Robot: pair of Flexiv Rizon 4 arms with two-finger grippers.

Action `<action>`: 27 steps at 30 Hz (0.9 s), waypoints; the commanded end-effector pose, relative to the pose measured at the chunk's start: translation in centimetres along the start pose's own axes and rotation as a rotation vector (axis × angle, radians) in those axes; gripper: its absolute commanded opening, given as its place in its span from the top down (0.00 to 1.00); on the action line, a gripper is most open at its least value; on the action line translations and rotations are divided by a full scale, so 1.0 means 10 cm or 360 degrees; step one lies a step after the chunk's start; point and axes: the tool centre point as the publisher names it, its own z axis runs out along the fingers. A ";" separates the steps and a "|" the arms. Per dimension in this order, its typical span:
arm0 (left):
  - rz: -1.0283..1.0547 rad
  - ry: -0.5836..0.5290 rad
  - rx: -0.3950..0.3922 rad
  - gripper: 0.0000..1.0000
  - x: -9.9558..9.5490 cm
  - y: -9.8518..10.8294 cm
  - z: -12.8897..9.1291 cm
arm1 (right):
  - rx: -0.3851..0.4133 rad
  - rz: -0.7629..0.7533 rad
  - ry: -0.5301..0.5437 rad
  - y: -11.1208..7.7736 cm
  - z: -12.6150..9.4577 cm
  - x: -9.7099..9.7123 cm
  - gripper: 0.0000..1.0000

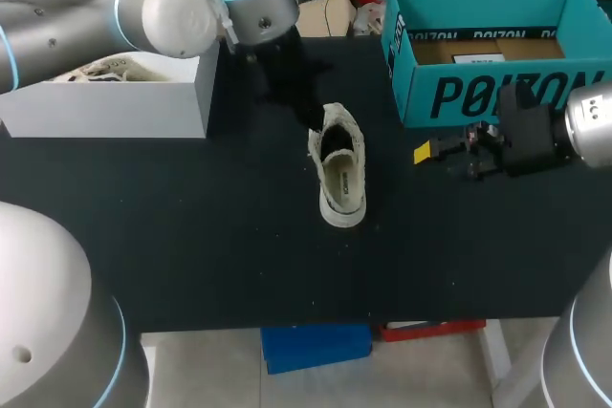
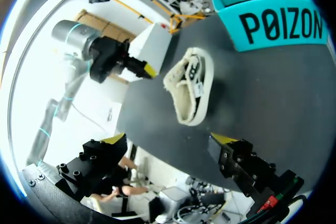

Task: Take the shoe out of the shoebox, open the shoe tongue, remove and reinsert the insole, then place the shoe into the shoebox

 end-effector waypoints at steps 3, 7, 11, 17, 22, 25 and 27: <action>-0.0041 0.0005 0.0076 0.00 0.12 -0.04 -0.06 | 0.0002 0.0001 -0.0003 0.00 0.00 0.00 0.00; -0.0041 0.0005 0.0076 0.00 0.12 -0.04 -0.06 | 0.0002 0.0001 -0.0003 0.00 0.00 0.00 0.00; -0.0041 0.0005 0.0076 0.00 0.12 -0.04 -0.06 | 0.0002 0.0001 -0.0003 0.00 0.00 0.00 0.00; -0.0041 0.0005 0.0076 0.00 0.12 -0.04 -0.06 | 0.0002 0.0001 -0.0003 0.00 0.00 0.00 0.00; -0.0041 0.0005 0.0076 0.00 0.12 -0.04 -0.06 | 0.0002 0.0001 -0.0003 0.00 0.00 0.00 0.00; -0.0041 0.0005 0.0076 0.00 0.12 -0.04 -0.06 | 0.0002 0.0001 -0.0003 0.00 0.00 0.00 0.00; -0.0041 0.0005 0.0076 0.00 0.12 -0.04 -0.06 | 0.0002 0.0001 -0.0003 0.00 0.00 0.00 0.00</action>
